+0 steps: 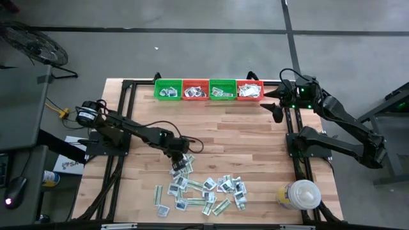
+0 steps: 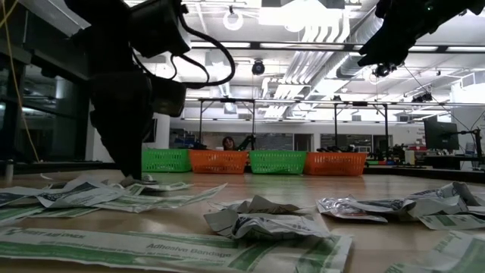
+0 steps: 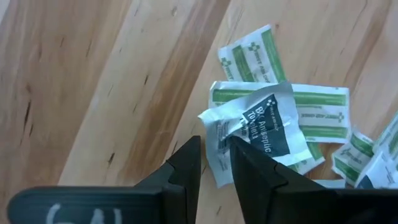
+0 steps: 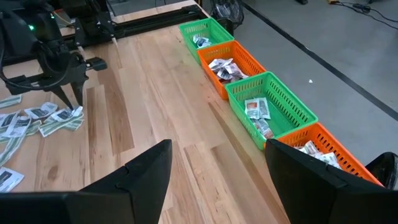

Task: Pick & Place First Aid Supplies
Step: Put the gray towelette pack in the left orange bin

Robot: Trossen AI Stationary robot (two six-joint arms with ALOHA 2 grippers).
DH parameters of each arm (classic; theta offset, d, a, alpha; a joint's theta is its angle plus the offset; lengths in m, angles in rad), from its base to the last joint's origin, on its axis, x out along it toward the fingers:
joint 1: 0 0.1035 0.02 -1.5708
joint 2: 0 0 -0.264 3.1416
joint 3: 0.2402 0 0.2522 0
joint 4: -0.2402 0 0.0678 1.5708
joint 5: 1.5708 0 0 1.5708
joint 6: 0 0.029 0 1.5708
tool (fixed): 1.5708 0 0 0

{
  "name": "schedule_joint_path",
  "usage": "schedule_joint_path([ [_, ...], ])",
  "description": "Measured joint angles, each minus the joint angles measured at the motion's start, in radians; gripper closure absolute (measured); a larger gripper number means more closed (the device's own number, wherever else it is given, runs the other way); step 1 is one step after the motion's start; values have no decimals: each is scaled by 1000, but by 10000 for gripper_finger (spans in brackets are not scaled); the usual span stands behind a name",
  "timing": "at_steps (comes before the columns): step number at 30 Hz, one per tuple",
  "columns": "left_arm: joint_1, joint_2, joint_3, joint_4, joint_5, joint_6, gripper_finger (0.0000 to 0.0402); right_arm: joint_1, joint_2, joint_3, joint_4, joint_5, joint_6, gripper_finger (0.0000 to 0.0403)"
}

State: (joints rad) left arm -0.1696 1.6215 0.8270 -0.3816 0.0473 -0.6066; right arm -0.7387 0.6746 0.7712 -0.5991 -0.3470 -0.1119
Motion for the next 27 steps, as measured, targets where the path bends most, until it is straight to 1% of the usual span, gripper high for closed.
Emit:
schedule_joint_path([
  [12,0,-8,-13,52,23,-11,318,0,0,0,0,3,-1,151],
  [21,0,-8,-12,43,17,-27,319,0,0,0,0,4,-1,151],
  [23,0,-8,-12,43,16,-30,326,0,0,0,0,4,-1,151],
  [27,0,-8,-12,52,14,-30,352,0,0,0,-1,4,-1,151],
])
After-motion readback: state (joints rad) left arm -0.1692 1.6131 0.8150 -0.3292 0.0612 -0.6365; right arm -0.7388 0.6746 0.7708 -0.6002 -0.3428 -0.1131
